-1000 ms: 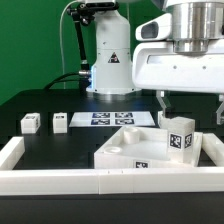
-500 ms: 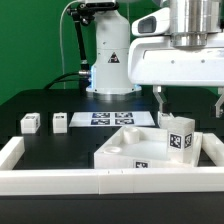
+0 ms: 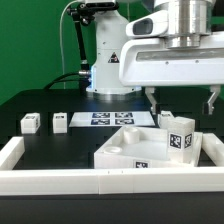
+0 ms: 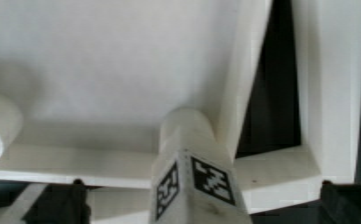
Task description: Assemble square table
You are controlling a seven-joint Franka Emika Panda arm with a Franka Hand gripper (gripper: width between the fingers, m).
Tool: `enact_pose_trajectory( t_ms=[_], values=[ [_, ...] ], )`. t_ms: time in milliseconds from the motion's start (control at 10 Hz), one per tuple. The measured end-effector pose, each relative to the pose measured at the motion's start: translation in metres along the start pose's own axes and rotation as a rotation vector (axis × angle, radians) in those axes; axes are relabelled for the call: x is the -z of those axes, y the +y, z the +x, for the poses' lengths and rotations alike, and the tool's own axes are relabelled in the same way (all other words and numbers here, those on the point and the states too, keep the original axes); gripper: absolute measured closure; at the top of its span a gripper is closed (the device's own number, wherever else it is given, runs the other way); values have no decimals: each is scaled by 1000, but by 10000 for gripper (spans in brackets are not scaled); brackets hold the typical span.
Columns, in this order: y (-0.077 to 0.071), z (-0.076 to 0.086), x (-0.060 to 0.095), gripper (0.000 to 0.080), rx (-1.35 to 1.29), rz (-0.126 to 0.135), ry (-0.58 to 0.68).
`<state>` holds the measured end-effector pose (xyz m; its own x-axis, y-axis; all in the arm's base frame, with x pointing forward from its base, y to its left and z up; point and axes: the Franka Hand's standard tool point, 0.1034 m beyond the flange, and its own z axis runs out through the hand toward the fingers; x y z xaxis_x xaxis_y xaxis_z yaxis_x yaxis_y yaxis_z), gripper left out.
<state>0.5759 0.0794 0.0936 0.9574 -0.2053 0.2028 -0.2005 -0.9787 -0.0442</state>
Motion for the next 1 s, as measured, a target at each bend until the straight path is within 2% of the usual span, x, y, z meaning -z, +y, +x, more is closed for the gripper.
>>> enact_pose_trajectory(
  t_ms=[100, 300, 600, 700, 1000],
  values=[
    [5, -7, 2, 150, 7, 0, 8],
    [5, -10, 1, 150, 5, -1, 4],
    [9, -26, 1, 150, 16, -3, -6],
    [11, -35, 1, 150, 35, -1, 10],
    [4, -85, 1, 150, 76, 2, 6]
  ],
)
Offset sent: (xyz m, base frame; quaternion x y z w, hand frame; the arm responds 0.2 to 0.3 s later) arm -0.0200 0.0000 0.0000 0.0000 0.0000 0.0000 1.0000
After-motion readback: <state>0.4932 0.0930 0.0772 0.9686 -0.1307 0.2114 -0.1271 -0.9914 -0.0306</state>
